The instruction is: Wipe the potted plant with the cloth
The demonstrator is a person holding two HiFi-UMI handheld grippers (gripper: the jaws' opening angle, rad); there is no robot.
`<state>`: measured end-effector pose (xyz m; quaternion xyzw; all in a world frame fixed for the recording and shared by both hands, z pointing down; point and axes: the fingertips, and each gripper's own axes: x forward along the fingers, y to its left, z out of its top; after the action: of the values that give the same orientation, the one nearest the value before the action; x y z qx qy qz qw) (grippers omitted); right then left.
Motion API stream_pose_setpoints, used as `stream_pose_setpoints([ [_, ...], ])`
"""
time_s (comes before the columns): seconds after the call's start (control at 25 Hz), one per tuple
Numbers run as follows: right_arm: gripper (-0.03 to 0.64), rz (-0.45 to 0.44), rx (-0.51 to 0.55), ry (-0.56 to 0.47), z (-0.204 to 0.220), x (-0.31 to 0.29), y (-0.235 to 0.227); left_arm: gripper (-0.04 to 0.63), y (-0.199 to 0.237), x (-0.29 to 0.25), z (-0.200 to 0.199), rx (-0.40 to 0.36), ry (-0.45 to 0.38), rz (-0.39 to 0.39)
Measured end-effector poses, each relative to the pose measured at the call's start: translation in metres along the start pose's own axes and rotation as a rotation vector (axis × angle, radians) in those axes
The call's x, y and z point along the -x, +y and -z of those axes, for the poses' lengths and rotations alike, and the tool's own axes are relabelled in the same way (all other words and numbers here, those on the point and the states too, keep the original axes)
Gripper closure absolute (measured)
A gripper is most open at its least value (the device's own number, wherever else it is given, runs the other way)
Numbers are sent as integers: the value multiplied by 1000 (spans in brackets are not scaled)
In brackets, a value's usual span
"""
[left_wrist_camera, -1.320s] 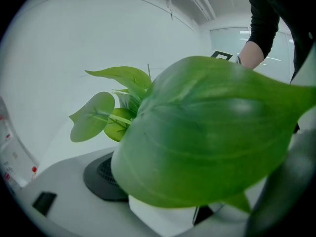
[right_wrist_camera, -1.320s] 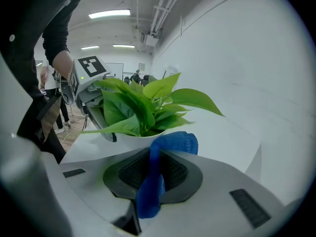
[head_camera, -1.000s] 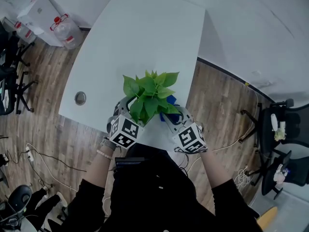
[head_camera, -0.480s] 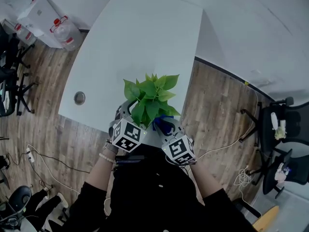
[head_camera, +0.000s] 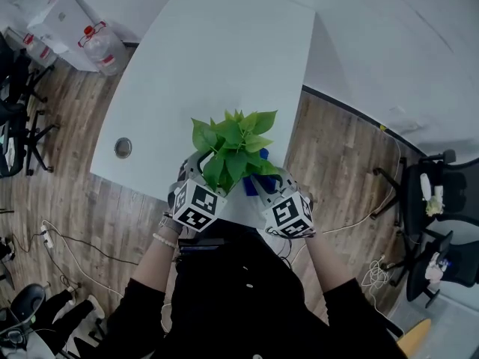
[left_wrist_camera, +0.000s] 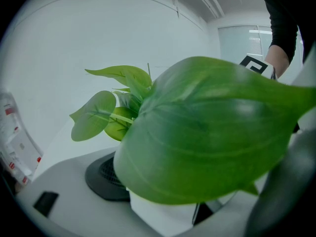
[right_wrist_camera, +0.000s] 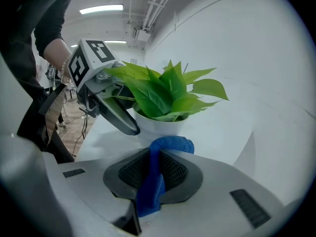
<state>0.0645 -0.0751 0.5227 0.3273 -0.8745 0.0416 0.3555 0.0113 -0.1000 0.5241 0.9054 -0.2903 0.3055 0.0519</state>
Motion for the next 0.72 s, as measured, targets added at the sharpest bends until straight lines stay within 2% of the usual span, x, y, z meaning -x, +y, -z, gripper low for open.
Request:
stream_pose_setpoints([
  [0.48,534,-27,258,23,-29,-29,-64,204,0,0,0,-7,9,5],
  [0.72,533,-31,265,34,-33,-36,-69,204,0,1,0,-7,10,7],
])
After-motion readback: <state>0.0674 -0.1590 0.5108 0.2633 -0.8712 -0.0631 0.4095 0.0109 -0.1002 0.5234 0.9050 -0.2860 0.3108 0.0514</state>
